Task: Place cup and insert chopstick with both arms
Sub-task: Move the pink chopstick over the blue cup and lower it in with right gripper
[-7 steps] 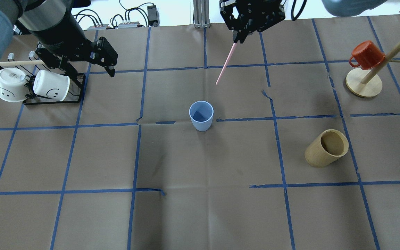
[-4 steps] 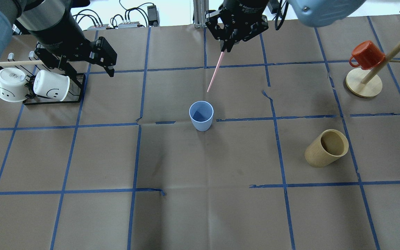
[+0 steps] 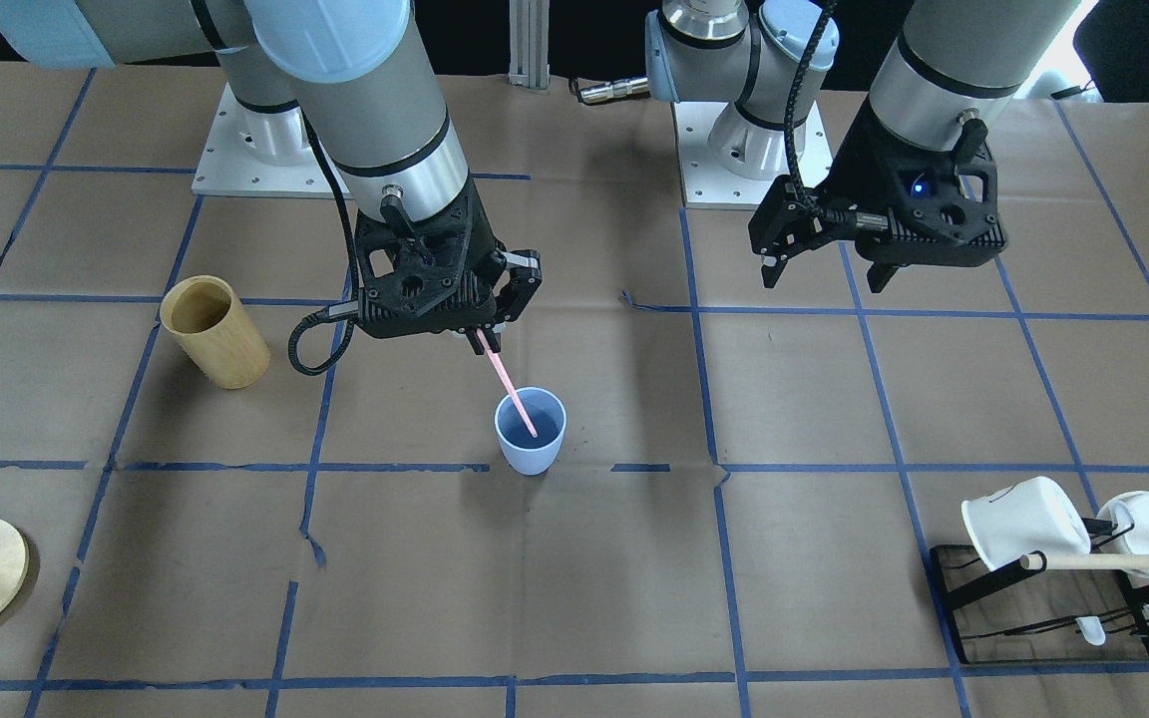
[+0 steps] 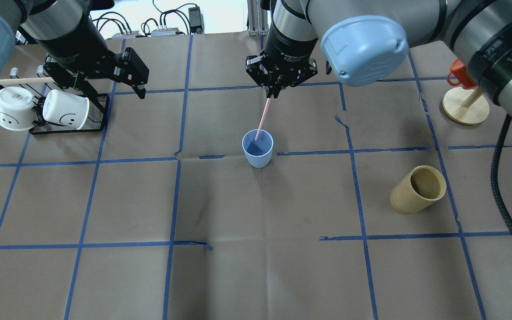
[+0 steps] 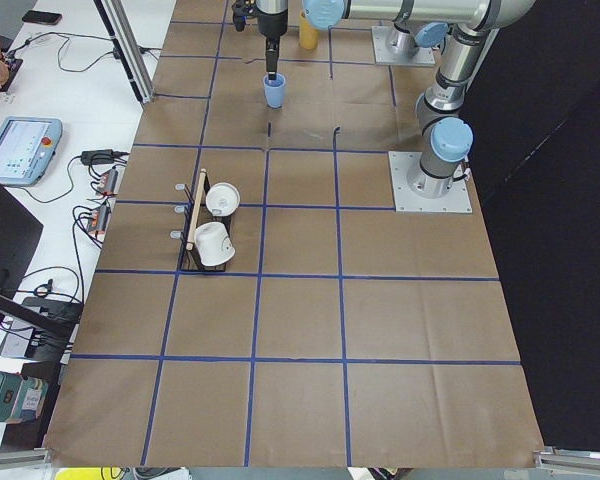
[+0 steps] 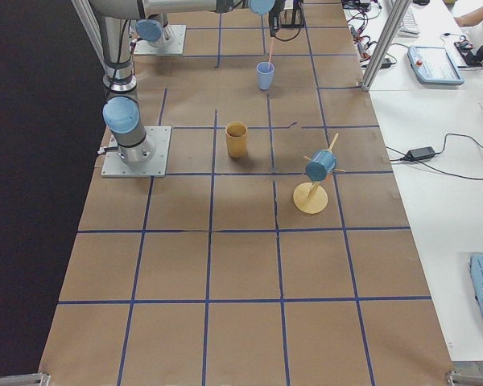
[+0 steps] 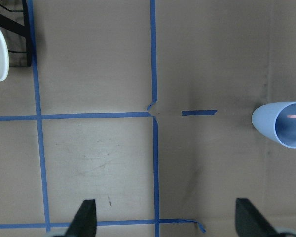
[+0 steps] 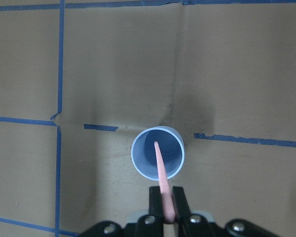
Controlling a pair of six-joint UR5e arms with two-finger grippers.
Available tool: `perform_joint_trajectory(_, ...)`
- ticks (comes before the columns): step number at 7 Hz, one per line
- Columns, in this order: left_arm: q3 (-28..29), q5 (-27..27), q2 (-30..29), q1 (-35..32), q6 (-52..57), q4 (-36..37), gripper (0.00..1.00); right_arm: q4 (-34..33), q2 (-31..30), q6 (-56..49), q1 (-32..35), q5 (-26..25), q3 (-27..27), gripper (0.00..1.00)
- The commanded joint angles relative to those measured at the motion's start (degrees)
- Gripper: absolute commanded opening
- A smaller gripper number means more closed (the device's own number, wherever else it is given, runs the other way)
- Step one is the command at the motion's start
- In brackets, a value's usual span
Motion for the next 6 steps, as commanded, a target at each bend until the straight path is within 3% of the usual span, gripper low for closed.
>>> perform_joint_trajectory(1, -0.06, -0.06, -0.16, -0.07, -0.04, 0.33, 1.00, -5.51, 0.60, 0.11, 0.06, 0.03, 4.13, 0.08)
perform_joint_trajectory(3, -0.14, 0.11, 0.45, -0.16, 0.05, -0.20, 1.00, -6.42, 0.69, 0.55, 0.06, 0.20, 4.68, 0.12)
perform_joint_trajectory(4, -0.15, 0.03, 0.54, 0.10, 0.13, -0.20, 1.00, -6.42, 1.13, 0.72, 0.06, 0.38, 4.85, 0.37)
perform_joint_trajectory(5, -0.15, -0.06, 0.46, 0.01, -0.04, -0.03, 1.00, -6.51, 1.39, 0.72, 0.06, 0.73, 4.85, 0.72)
perform_joint_trajectory(6, -0.15, 0.03, 0.54, -0.07, -0.04, -0.02, 1.00, -6.60, 1.31, 0.64, 0.06, 0.73, 4.68, 0.76)
